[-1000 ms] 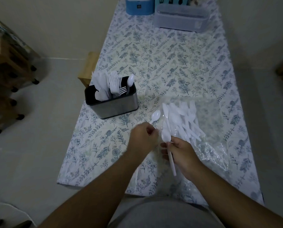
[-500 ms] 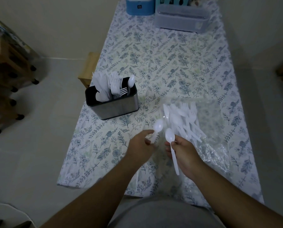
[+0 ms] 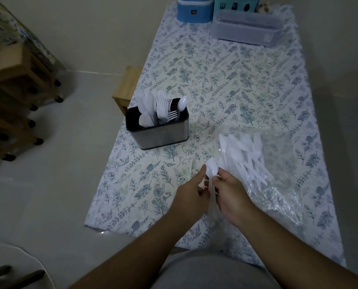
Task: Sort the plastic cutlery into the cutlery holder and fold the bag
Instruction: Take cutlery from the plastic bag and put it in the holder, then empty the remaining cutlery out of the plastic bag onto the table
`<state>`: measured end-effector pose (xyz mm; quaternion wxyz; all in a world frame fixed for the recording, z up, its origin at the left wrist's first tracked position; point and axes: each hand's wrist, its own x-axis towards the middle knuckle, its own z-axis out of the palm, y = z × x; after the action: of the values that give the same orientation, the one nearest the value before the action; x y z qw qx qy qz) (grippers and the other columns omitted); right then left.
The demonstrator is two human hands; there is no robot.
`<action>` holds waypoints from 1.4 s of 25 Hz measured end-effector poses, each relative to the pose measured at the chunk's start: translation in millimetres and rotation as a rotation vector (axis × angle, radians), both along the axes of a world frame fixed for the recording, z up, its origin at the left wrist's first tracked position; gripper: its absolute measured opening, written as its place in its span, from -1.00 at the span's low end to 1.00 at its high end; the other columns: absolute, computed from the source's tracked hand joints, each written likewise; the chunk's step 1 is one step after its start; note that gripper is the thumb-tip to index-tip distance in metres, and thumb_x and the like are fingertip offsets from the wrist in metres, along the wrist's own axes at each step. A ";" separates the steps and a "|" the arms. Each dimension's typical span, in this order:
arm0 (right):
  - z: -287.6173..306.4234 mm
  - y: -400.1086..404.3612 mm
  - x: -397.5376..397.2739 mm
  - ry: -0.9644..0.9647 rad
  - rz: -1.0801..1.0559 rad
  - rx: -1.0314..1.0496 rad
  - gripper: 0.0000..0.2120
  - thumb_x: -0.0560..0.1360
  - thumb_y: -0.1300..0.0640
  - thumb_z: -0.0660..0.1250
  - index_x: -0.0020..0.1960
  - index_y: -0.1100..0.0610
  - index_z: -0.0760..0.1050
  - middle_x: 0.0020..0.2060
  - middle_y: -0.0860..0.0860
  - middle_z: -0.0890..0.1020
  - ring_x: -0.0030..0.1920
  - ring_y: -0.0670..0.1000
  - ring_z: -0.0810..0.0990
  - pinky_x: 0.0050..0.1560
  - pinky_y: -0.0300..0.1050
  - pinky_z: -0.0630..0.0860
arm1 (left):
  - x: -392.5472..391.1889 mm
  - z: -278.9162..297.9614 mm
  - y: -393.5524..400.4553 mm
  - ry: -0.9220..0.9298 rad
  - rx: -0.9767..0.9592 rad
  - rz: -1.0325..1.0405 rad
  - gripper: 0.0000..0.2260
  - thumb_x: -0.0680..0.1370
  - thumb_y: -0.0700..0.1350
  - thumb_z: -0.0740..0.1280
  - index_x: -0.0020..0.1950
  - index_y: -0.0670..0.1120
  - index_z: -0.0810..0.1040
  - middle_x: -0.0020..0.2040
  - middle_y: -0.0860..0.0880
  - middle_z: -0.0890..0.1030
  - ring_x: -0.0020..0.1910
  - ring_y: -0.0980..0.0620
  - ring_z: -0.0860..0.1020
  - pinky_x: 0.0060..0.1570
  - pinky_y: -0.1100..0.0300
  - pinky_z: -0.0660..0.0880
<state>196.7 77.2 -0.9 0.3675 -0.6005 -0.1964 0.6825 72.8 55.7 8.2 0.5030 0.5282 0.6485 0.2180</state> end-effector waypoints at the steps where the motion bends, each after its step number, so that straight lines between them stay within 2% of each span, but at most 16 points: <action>1: 1.0 -0.6 -1.4 0.022 -0.006 -0.004 -0.68 0.67 0.28 0.17 0.12 0.02 0.66 0.06 0.14 0.73 0.10 0.11 0.70 0.19 0.09 0.61 | -1.3 0.1 0.1 0.001 0.012 0.007 -0.44 0.62 -0.21 0.30 0.55 0.19 0.27 -0.30 0.05 0.57 -0.42 0.27 0.49 -0.31 0.47 0.46; 3: 1.0 -1.0 -3.7 0.050 0.005 0.015 -0.70 0.67 0.27 0.18 0.25 0.06 0.62 0.12 0.14 0.72 0.14 0.08 0.70 0.27 0.08 0.57 | -3.2 1.0 3.6 0.047 0.092 -0.002 -0.60 0.63 -0.20 0.29 0.44 0.10 0.48 -0.29 0.08 0.57 -0.40 0.31 0.50 -0.29 0.50 0.43; 5: 0.8 -0.8 -5.3 -0.001 0.047 0.047 -0.71 0.65 0.26 0.23 0.26 0.02 0.60 0.16 0.13 0.70 0.17 0.07 0.69 0.30 0.05 0.55 | -5.3 2.2 7.5 0.100 0.181 -0.005 -0.79 0.63 -0.18 0.28 0.13 0.02 0.68 -0.32 0.01 0.58 -0.39 0.22 0.49 -0.31 0.45 0.39; 6: 1.7 -1.0 -6.2 -0.038 0.066 0.064 -0.72 0.64 0.26 0.26 0.21 -0.04 0.61 0.13 0.11 0.72 0.14 0.05 0.70 0.26 0.01 0.58 | -6.5 2.9 9.8 0.095 0.191 0.019 -0.80 0.62 -0.18 0.27 -0.03 -0.03 0.70 -0.33 -0.03 0.58 -0.39 0.17 0.48 -0.31 0.41 0.38; 7: 3.0 -0.7 -6.7 -0.076 0.081 0.082 -0.72 0.62 0.27 0.29 0.17 -0.06 0.61 0.09 0.08 0.74 0.10 0.03 0.72 0.20 -0.03 0.60 | -7.9 3.8 12.3 0.082 0.185 0.048 -0.80 0.61 -0.17 0.27 -0.11 -0.07 0.68 -0.32 -0.03 0.60 -0.36 0.16 0.50 -0.31 0.39 0.38; 10: 14.9 5.2 -8.1 -0.143 0.135 0.142 -0.72 0.57 0.27 0.38 0.25 0.08 0.60 0.00 0.07 0.76 0.01 0.01 0.75 0.08 -0.08 0.65 | -15.1 14.2 22.1 0.117 0.172 0.104 -0.82 0.63 -0.11 0.30 -0.07 -0.07 0.69 -0.26 0.07 0.63 -0.29 0.23 0.55 -0.30 0.46 0.39; 13: 42.8 36.8 -15.2 -0.191 0.157 0.255 -0.71 0.49 0.35 0.45 0.19 0.15 0.61 0.02 0.14 0.74 -0.04 0.03 0.75 -0.01 -0.09 0.69 | -28.5 38.1 46.4 0.118 0.290 0.121 -0.85 0.63 -0.15 0.32 -0.04 -0.07 0.69 -0.23 0.04 0.67 -0.27 0.20 0.59 -0.28 0.33 0.50; 15: 70.7 68.5 -23.6 -0.214 0.153 0.398 -0.66 0.47 0.38 0.47 0.19 0.12 0.59 0.05 0.14 0.72 -0.02 0.01 0.74 0.02 -0.06 0.69 | -38.8 64.7 73.2 0.098 0.420 0.135 -0.85 0.63 -0.17 0.31 0.08 -0.05 0.67 -0.18 0.04 0.69 -0.25 0.16 0.62 -0.22 0.23 0.59; 18: 108.8 113.4 -37.8 -0.260 0.143 0.650 -0.46 0.48 0.32 0.49 0.40 0.00 0.49 -0.03 0.02 0.74 0.01 -0.06 0.73 0.10 -0.11 0.65 | -50.7 106.9 113.8 0.080 0.624 0.199 -0.77 0.64 -0.16 0.31 0.29 -0.02 0.59 -0.10 0.11 0.71 -0.18 0.18 0.66 -0.20 0.28 0.60; 21: 119.5 137.8 -51.2 -0.334 0.127 0.791 -0.59 0.50 0.23 0.48 0.31 -0.04 0.59 -0.01 -0.07 0.76 0.08 -0.10 0.71 0.20 0.01 0.62 | -57.6 125.4 136.3 0.092 0.760 0.212 -0.80 0.63 -0.14 0.32 0.23 -0.03 0.63 -0.09 0.10 0.70 -0.08 0.16 0.64 -0.11 0.27 0.57; 24: 106.9 141.8 -56.3 -0.387 0.156 0.797 -0.62 0.52 0.19 0.47 0.31 -0.05 0.60 0.03 -0.10 0.75 0.11 -0.14 0.69 0.22 -0.01 0.61 | -63.9 110.6 140.9 0.138 0.725 0.177 -0.81 0.64 -0.12 0.29 0.20 -0.04 0.64 -0.10 0.01 0.71 -0.11 0.08 0.63 -0.17 0.29 0.53; 26: 94.2 141.9 -54.2 -0.516 0.286 0.766 -0.57 0.54 0.13 0.44 0.39 -0.03 0.53 0.10 -0.08 0.71 0.16 -0.13 0.65 0.26 0.00 0.58 | -65.7 95.7 140.3 0.253 0.659 0.125 -0.79 0.65 -0.14 0.27 0.20 -0.05 0.65 -0.08 -0.01 0.71 -0.14 0.09 0.63 -0.25 0.44 0.44; 28: 83.5 138.9 -46.3 -0.724 0.446 0.728 -0.46 0.56 0.05 0.41 0.51 -0.06 0.38 0.22 -0.05 0.60 0.23 -0.09 0.56 0.28 -0.07 0.52 | -64.0 88.6 137.4 0.312 0.667 0.181 -0.78 0.63 -0.19 0.29 0.23 -0.13 0.64 0.07 -0.05 0.70 0.04 0.08 0.61 -0.13 0.63 0.33; 30: 76.1 126.2 -30.1 -0.784 0.486 0.681 -0.47 0.58 0.05 0.39 0.51 -0.07 0.36 0.20 -0.07 0.55 0.19 -0.08 0.54 0.21 -0.11 0.51 | -56.0 85.5 126.6 0.301 0.761 0.242 -0.77 0.61 -0.22 0.33 0.25 -0.15 0.63 0.17 -0.03 0.66 0.12 0.17 0.55 0.01 0.68 0.28; 32: 64.4 98.7 -2.5 -0.793 0.549 0.623 -0.64 0.59 0.06 0.36 0.38 -0.06 0.51 0.13 -0.12 0.59 0.13 -0.08 0.58 0.19 -0.11 0.53 | -37.5 70.1 101.6 0.253 0.784 0.161 -0.79 0.59 -0.22 0.35 0.21 -0.11 0.65 0.12 0.01 0.66 0.05 0.23 0.54 0.05 0.56 0.38; 35: 27.4 44.8 50.1 -0.962 0.728 0.534 -0.81 0.55 0.03 0.33 0.10 -0.08 0.68 0.00 -0.14 0.68 0.02 -0.07 0.64 0.09 -0.01 0.60 | -1.9 17.9 48.5 0.210 0.560 -0.186 -0.81 0.54 -0.27 0.34 0.07 -0.10 0.68 0.01 -0.02 0.65 -0.01 0.08 0.57 0.06 0.21 0.53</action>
<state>246.8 122.0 26.5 0.1208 -0.6219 -0.6918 0.3464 70.9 104.3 26.0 0.2861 0.7229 0.5605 0.2852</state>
